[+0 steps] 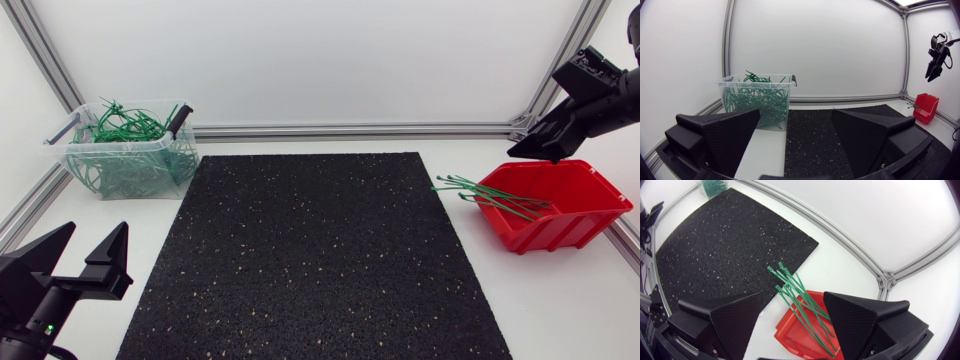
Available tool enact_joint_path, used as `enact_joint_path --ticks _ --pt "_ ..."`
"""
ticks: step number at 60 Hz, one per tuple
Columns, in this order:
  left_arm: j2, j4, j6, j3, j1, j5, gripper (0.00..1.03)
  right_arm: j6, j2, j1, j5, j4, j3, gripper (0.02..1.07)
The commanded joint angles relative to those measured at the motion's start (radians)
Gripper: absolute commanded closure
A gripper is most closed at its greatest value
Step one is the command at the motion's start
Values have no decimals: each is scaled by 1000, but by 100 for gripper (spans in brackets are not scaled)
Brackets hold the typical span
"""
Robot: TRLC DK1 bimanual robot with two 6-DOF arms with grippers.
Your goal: Take a green cable tie from the red box, thread the tail through the head to close it, then place it in the transparent bin on the left.
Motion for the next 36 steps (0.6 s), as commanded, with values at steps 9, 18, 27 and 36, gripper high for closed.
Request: enact_joint_path --ticks 9,18,27,36 --pt "-5 -27 -23 -38 -6 2 3 -229 100 25 41 -5 -61 31" --pt "-5 -27 -23 -38 -6 2 3 -322 139 25 76 66 -123 31" --pt "-5 -27 -23 -38 -5 2 3 -385 145 29 106 150 -195 36" --pt "-4 -27 -23 -38 -6 2 3 -452 146 36 113 268 -282 61"
